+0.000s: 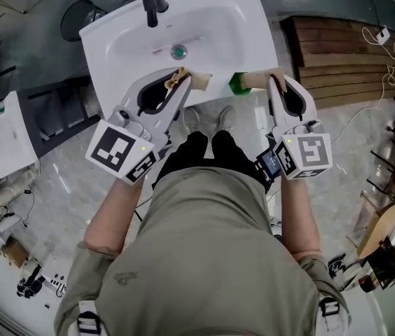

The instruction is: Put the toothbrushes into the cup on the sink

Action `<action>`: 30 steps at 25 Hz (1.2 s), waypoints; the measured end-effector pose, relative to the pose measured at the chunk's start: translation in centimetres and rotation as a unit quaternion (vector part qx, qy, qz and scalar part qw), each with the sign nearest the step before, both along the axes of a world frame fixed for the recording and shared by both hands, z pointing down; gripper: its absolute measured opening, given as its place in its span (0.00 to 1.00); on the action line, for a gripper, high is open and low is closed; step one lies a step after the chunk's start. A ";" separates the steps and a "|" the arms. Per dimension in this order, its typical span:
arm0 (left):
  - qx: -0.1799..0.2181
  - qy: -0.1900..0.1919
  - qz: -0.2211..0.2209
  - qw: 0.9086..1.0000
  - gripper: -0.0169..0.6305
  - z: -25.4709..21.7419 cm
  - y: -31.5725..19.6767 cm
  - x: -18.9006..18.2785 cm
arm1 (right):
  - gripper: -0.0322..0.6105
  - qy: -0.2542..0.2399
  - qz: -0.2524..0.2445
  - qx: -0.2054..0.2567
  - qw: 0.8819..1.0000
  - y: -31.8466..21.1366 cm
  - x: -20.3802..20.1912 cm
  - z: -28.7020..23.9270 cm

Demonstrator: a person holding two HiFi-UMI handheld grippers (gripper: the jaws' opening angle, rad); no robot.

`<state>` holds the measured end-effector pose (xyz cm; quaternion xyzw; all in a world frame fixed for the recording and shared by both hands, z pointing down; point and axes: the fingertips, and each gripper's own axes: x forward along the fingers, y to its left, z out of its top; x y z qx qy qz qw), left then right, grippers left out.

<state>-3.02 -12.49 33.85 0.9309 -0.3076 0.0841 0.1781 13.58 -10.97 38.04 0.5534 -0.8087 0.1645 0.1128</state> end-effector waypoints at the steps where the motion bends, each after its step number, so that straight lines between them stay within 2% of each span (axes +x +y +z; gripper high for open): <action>1: -0.001 -0.001 0.001 1.000 0.10 0.0 0.0 0.0 | 0.12 0.002 0.001 -0.001 1.000 0.0 0.0 0.2; 17: -0.005 -0.009 0.017 1.000 0.10 0.0 -0.5 0.0 | 0.12 0.045 0.014 -0.006 0.999 0.0 -1.1 2.6; 30: -0.010 -0.012 0.024 1.000 0.10 0.4 -0.7 -0.3 | 0.12 0.053 0.017 -0.013 0.998 -0.2 -1.6 3.9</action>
